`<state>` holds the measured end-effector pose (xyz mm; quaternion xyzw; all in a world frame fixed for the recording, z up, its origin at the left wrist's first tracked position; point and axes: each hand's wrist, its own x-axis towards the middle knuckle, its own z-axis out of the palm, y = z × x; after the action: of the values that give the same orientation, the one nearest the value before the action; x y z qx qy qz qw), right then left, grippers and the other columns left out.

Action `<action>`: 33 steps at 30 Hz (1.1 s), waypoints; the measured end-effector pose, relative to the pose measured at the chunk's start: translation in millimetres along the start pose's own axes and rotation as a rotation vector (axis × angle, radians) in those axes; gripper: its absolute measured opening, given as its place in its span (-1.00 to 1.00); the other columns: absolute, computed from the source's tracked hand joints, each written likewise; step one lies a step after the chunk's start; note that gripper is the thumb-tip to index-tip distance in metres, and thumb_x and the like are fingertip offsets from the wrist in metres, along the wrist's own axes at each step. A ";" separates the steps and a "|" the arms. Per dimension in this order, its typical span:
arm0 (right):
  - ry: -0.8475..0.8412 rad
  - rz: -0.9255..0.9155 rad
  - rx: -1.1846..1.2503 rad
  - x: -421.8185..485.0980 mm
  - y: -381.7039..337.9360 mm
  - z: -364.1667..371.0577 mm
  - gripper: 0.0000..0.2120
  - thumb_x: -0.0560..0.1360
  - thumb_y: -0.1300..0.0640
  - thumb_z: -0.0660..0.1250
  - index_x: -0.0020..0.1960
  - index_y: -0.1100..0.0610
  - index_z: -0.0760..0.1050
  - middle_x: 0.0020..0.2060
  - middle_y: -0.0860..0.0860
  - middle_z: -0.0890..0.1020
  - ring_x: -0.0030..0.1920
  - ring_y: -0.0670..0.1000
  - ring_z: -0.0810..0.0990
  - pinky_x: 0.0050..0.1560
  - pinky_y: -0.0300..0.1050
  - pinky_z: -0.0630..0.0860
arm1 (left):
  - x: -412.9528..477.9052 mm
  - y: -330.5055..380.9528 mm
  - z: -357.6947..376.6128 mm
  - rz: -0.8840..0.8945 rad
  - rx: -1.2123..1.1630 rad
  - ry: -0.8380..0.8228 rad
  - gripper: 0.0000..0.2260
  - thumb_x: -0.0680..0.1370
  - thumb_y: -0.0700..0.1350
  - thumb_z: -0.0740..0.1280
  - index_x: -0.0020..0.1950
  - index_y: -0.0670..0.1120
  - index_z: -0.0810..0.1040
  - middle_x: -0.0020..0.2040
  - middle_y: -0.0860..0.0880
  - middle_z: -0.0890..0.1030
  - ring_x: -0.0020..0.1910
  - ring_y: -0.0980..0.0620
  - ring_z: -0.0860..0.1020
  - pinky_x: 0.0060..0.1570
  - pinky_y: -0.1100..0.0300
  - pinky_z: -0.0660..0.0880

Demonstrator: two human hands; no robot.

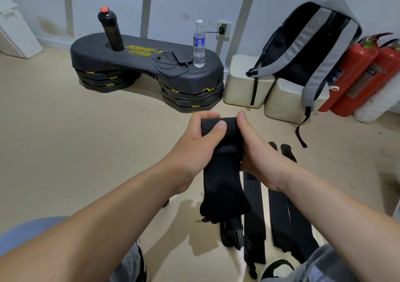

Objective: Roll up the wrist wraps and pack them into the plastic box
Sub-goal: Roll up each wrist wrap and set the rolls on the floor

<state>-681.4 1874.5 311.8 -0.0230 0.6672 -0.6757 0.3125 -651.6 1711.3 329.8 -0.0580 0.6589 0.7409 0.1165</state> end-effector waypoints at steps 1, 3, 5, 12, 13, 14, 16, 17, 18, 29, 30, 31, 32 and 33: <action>-0.004 0.003 -0.013 -0.4 0.6 -0.3 -0.30 0.62 -0.48 -0.11 0.41 -0.12 0.57 0.25 0.00 0.72 0.31 -0.01 0.67 0.46 0.21 0.47 | -0.7 -0.2 -0.7 0.003 0.012 -0.002 -0.79 0.71 0.08 0.31 0.34 0.16 0.45 0.22 -0.05 0.66 0.11 0.00 0.70 -0.02 0.13 0.66; -0.014 0.006 -0.052 -1.7 1.1 0.6 -0.32 0.63 -0.46 -0.11 0.41 -0.14 0.55 0.24 -0.02 0.73 0.29 -0.02 0.68 0.42 0.20 0.50 | -0.7 -1.1 -2.9 0.012 0.059 -0.005 -0.80 0.72 0.06 0.29 0.34 0.16 0.43 0.20 -0.04 0.64 0.06 0.05 0.68 -0.13 0.26 0.62; 0.002 -0.014 -0.150 -3.2 0.3 2.5 -0.35 0.65 -0.43 -0.13 0.42 -0.16 0.53 0.21 -0.05 0.74 0.24 -0.03 0.70 0.33 0.15 0.57 | -0.2 -2.3 -5.4 0.024 0.121 -0.014 -0.80 0.73 0.05 0.28 0.35 0.15 0.41 0.17 -0.01 0.64 0.04 0.09 0.67 -0.18 0.33 0.60; 0.013 -0.096 -0.206 -3.4 -6.0 0.9 -0.48 0.68 -0.29 0.04 0.40 -0.02 0.53 0.18 0.00 0.75 0.20 0.03 0.73 0.21 0.14 0.63 | 0.8 7.3 -21.3 0.079 0.329 -0.073 -0.81 0.73 0.01 0.28 0.34 0.16 0.41 0.10 0.06 0.64 -0.08 0.24 0.66 -0.12 0.29 0.61; 0.016 -0.095 -0.178 -3.3 -6.0 0.9 -0.49 0.66 -0.28 0.10 0.40 0.00 0.53 0.19 0.02 0.75 0.22 0.06 0.72 0.27 0.18 0.62 | 1.0 8.9 -22.3 0.063 0.334 -0.074 -0.81 0.73 0.01 0.28 0.34 0.15 0.42 0.10 0.05 0.64 -0.10 0.22 0.65 -0.14 0.27 0.61; 0.028 -0.101 -0.149 -3.1 -5.1 0.8 -0.49 0.63 -0.27 0.16 0.40 0.02 0.53 0.20 0.04 0.74 0.24 0.08 0.71 0.31 0.20 0.60 | 0.5 10.4 -21.8 0.036 0.326 -0.066 -0.82 0.73 0.02 0.28 0.33 0.14 0.44 0.11 0.04 0.64 -0.10 0.20 0.64 -0.16 0.25 0.61; 0.070 -0.153 -0.098 -2.6 -3.2 1.0 -0.53 0.63 -0.17 0.24 0.39 0.10 0.53 0.20 0.09 0.74 0.26 0.11 0.70 0.33 0.12 0.60 | -0.5 11.4 -18.3 -0.041 0.272 -0.029 -0.82 0.73 0.10 0.23 0.30 0.10 0.48 0.11 0.03 0.64 -0.09 0.14 0.66 -0.16 0.17 0.64; 0.095 -0.184 -0.076 -2.4 -2.6 1.3 -0.59 0.66 -0.10 0.26 0.37 0.13 0.52 0.18 0.10 0.74 0.26 0.11 0.70 0.30 0.04 0.62 | -0.6 11.8 -16.5 -0.090 0.234 -0.017 -0.75 0.73 0.17 0.18 0.29 0.09 0.51 0.10 0.03 0.66 -0.06 0.11 0.68 -0.13 0.13 0.65; 0.110 -0.209 -0.050 -2.2 -2.5 1.9 -0.65 0.68 -0.02 0.27 0.36 0.16 0.51 0.17 0.11 0.74 0.25 0.10 0.70 0.25 -0.02 0.64 | -0.1 12.0 -14.8 -0.142 0.197 -0.018 -0.65 0.73 0.25 0.11 0.29 0.08 0.54 0.11 0.04 0.70 -0.01 0.09 0.71 -0.10 0.09 0.66; -0.001 -0.171 0.066 -3.1 -8.8 -8.1 -0.50 0.52 0.18 0.41 0.43 -0.08 0.49 0.20 0.07 0.69 0.07 0.06 0.72 -0.03 -0.02 0.65 | 7.6 6.2 -16.4 -0.060 0.144 0.037 -0.69 0.67 0.13 0.36 0.36 0.03 0.54 0.20 0.00 0.73 0.13 0.02 0.73 0.04 0.02 0.69; -0.014 -0.140 0.076 -3.5 -11.3 -7.7 -0.53 0.53 0.07 0.43 0.43 -0.07 0.51 0.23 0.05 0.71 0.11 0.07 0.72 0.05 0.04 0.65 | 7.0 6.2 -16.4 -0.038 0.147 0.029 -0.72 0.68 0.09 0.37 0.35 0.02 0.53 0.17 0.01 0.73 0.12 0.04 0.73 0.01 0.04 0.69; -0.031 -0.103 0.075 -4.4 -14.0 -7.0 -0.57 0.57 -0.07 0.42 0.41 -0.04 0.54 0.24 0.03 0.71 0.17 0.07 0.72 0.14 0.07 0.64 | 6.1 6.8 -16.3 -0.015 0.147 0.006 -0.74 0.68 0.04 0.38 0.35 0.03 0.51 0.15 0.00 0.72 0.09 0.05 0.73 0.00 0.01 0.69; -0.035 -0.064 0.071 -5.1 -16.4 -6.4 -0.58 0.60 -0.20 0.34 0.38 -0.03 0.58 0.23 0.02 0.73 0.20 0.05 0.72 0.18 0.07 0.63 | 5.2 7.4 -16.2 0.011 0.148 -0.021 -0.74 0.68 0.00 0.38 0.35 0.03 0.49 0.13 -0.01 0.72 0.06 0.06 0.72 0.02 -0.05 0.68; -0.021 -0.026 0.070 -5.8 -18.3 -6.5 -0.54 0.61 -0.30 0.25 0.33 -0.05 0.62 0.20 0.01 0.74 0.20 0.03 0.73 0.18 0.04 0.63 | 4.6 7.7 -16.7 0.036 0.154 -0.045 -0.74 0.68 -0.04 0.38 0.36 0.04 0.47 0.11 -0.02 0.70 0.03 0.06 0.71 0.05 -0.12 0.68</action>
<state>-686.8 1881.3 330.1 -0.0279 0.6395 -0.7023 0.3116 -659.1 1694.4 334.1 -0.0206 0.7121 0.6911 0.1221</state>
